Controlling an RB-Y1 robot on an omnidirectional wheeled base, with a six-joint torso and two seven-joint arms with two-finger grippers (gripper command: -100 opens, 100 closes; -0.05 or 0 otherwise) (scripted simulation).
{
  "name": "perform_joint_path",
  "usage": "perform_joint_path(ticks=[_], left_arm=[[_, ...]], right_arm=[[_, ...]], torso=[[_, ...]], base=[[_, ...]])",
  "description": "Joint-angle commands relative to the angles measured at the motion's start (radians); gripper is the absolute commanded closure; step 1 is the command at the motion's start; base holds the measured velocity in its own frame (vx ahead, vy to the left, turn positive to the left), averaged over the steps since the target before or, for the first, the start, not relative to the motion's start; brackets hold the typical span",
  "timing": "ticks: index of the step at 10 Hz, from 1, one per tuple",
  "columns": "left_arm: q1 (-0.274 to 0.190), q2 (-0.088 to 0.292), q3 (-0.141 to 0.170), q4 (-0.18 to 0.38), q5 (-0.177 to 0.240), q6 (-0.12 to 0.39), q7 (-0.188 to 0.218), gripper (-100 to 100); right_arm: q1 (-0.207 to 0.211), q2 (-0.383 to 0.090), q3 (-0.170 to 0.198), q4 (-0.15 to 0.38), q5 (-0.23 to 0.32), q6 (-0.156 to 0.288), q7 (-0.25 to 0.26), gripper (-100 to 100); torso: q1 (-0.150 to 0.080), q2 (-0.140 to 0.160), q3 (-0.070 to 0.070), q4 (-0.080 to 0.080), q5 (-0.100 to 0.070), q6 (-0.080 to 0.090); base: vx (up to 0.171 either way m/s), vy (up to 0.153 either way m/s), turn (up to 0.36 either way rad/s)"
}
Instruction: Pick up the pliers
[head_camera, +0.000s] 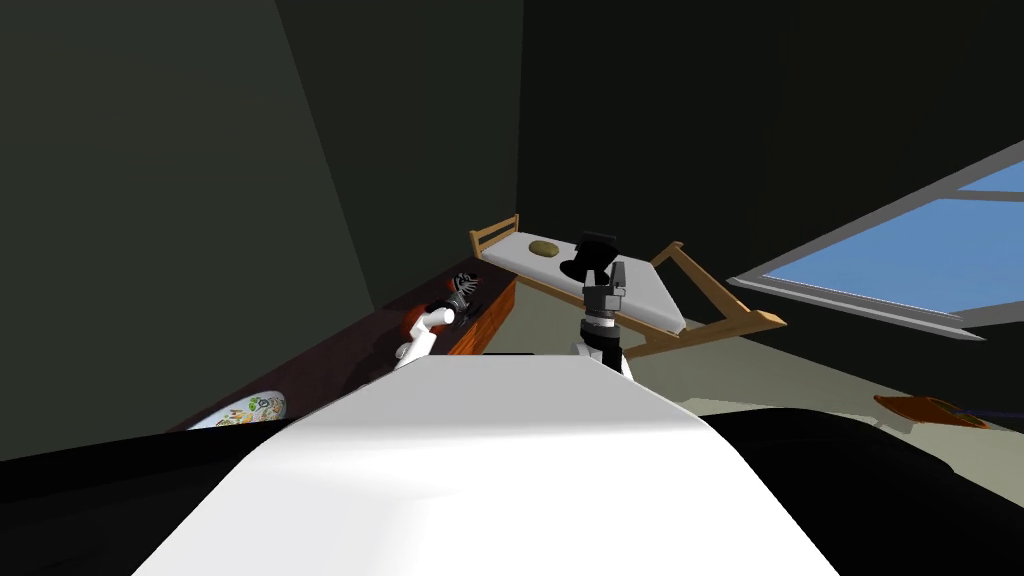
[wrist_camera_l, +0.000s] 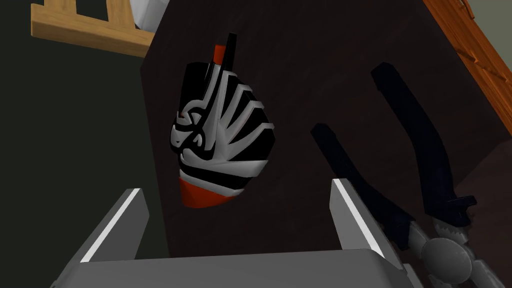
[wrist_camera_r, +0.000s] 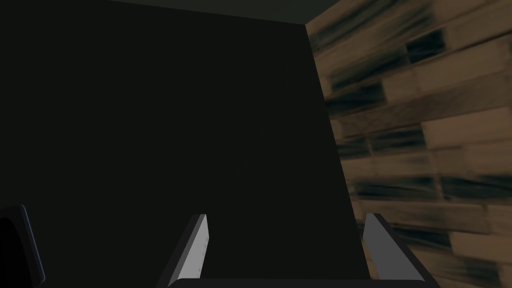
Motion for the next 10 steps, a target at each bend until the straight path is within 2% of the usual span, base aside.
perform_joint_path(ticks=[1, 2, 3, 4, 5, 7, 8, 9, 10], left_arm=[[-0.006, 0.000, -0.001, 0.025, 0.009, 0.029, 0.002, -100], [-0.031, 0.005, -0.004, 0.074, 0.031, 0.062, 0.003, -100], [-0.031, 0.005, -0.004, 0.074, 0.031, 0.072, 0.003, -100], [-0.056, 0.010, -0.007, 0.112, 0.053, 0.113, 0.004, -100], [-0.056, 0.010, -0.007, 0.122, 0.053, 0.113, 0.004, -100], [-0.100, 0.022, -0.014, 0.194, 0.094, 0.178, 0.005, -100], [-0.100, 0.022, -0.014, 0.213, 0.094, 0.189, 0.005, -100], [-0.121, 0.029, -0.018, 0.247, 0.112, 0.222, 0.005, -100], [-0.121, 0.029, -0.018, 0.257, 0.112, 0.222, 0.005, -100]], right_arm=[[0.000, 0.000, 0.000, 0.000, 0.000, 0.000, 0.000, 0], [0.000, 0.000, 0.000, 0.000, 0.000, 0.000, 0.000, 0], [0.000, 0.000, 0.000, 0.000, 0.000, 0.000, 0.000, 0], [0.000, 0.000, 0.000, 0.000, 0.000, 0.000, 0.000, 0], [0.000, 0.000, 0.000, 0.000, 0.000, 0.000, 0.000, 0], [0.000, 0.000, 0.000, 0.000, 0.000, 0.000, 0.000, 0], [0.000, 0.000, 0.000, 0.000, 0.000, 0.000, 0.000, 0], [0.000, 0.000, 0.000, 0.000, 0.000, 0.000, 0.000, 0], [0.000, 0.000, 0.000, 0.000, 0.000, 0.000, 0.000, 0]], torso=[[0.000, 0.000, 0.000, 0.000, 0.000, 0.000], [0.000, 0.000, 0.000, 0.000, 0.000, -0.001], [0.000, 0.000, 0.000, 0.000, 0.000, 0.000], [0.000, 0.000, 0.000, 0.000, 0.000, -0.001], [0.000, 0.000, 0.000, 0.000, 0.000, 0.000], [0.000, 0.000, 0.000, 0.000, 0.000, 0.000], [0.000, 0.000, 0.000, 0.000, 0.000, 0.000], [0.000, 0.000, 0.000, 0.000, 0.000, -0.001], [0.000, 0.000, 0.000, 0.000, 0.000, 0.000]], base=[[0.006, 0.003, -0.044], [0.007, 0.003, -0.065], [0.006, 0.004, -0.042], [0.006, 0.001, -0.078], [0.005, 0.003, -0.046], [0.009, 0.005, -0.105], [0.007, 0.008, -0.041], [0.006, 0.006, -0.055], [0.005, 0.006, -0.043]])
